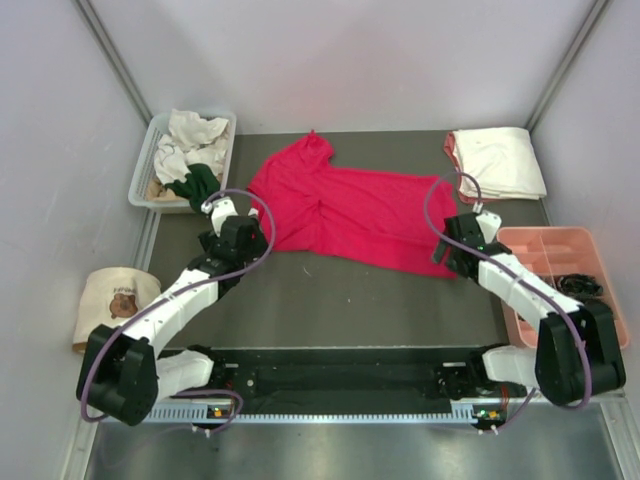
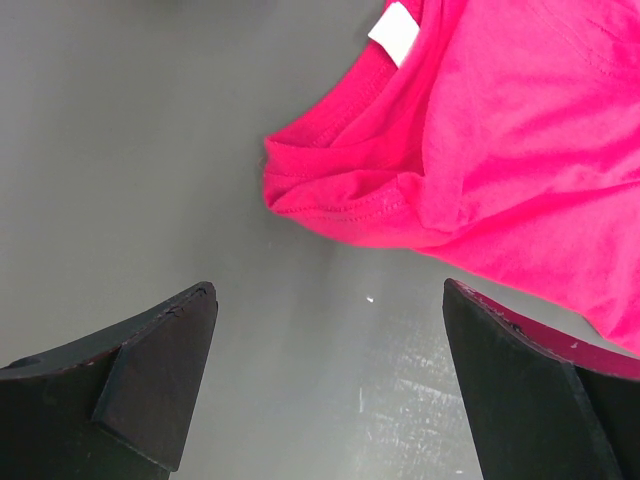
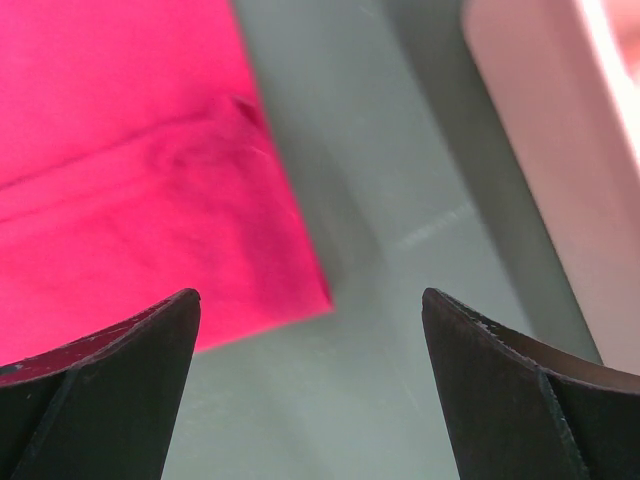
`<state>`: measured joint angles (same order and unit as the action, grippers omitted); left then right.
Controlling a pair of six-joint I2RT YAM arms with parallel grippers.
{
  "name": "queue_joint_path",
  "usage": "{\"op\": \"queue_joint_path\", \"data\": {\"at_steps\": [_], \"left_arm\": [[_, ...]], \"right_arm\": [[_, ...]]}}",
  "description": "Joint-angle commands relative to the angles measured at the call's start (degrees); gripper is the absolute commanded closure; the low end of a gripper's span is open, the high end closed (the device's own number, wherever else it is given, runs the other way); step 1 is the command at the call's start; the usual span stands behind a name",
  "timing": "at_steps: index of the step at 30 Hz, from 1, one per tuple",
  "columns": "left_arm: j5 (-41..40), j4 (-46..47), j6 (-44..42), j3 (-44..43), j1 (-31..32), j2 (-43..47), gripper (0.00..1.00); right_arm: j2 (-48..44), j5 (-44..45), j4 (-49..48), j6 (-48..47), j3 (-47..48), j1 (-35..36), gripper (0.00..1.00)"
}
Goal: Fold and stack the t-shirts
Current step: Fold the flattened tshirt in 1/3 of the way
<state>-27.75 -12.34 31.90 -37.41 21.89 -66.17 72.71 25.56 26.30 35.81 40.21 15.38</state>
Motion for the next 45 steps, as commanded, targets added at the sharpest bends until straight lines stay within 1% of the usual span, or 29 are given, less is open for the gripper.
{"op": "queue_joint_path", "data": {"at_steps": [1,5,8,9,11,12,15,19,21,37,45], "left_arm": [[2.3,3.9,-0.9,-1.9,-1.8,-0.9,0.01],[3.5,4.4,-0.4,-1.9,-2.4,-1.5,0.01],[3.9,4.3,-0.4,-1.9,-2.6,-1.8,0.01],[4.0,4.3,-0.5,-2.0,-2.6,-1.7,0.01],[3.8,4.1,-0.6,-1.8,-2.6,-1.5,0.01],[3.7,4.0,-0.9,-1.8,-2.6,-1.2,0.01],[3.6,4.0,-0.9,-1.4,-2.9,-0.9,0.01],[3.5,4.0,-0.9,-1.2,-3.2,-0.9,0.01],[3.5,4.0,-0.8,-1.1,-3.3,-1.0,0.01],[3.3,4.0,0.4,0.2,-3.7,1.0,0.01],[3.5,3.7,0.4,0.5,-3.9,1.4,0.01]], "right_arm": [[-6.1,-2.1,1.0,4.1,-3.2,-1.1,0.09],[-8.7,-2.1,0.2,5.9,-6.7,-1.2,0.15],[-9.0,-2.8,-0.2,6.2,-7.1,-1.9,0.23],[-9.0,-2.9,-0.2,6.5,-7.2,-2.0,0.28],[-9.0,-3.0,-0.2,6.6,-7.2,-2.3,0.34],[-9.0,-3.0,-0.3,6.7,-7.2,-2.4,0.39],[-8.6,-3.5,-0.6,6.8,-7.4,-2.9,0.47],[-8.5,-4.1,-1.0,6.6,-7.6,-3.5,0.53],[-7.8,-4.9,-1.2,6.4,-7.7,-4.0,0.55],[-2.0,-7.5,-4.1,4.2,-5.7,-5.4,0.57],[-3.4,-7.5,-3.9,3.2,-5.1,-6.0,0.58]]}}
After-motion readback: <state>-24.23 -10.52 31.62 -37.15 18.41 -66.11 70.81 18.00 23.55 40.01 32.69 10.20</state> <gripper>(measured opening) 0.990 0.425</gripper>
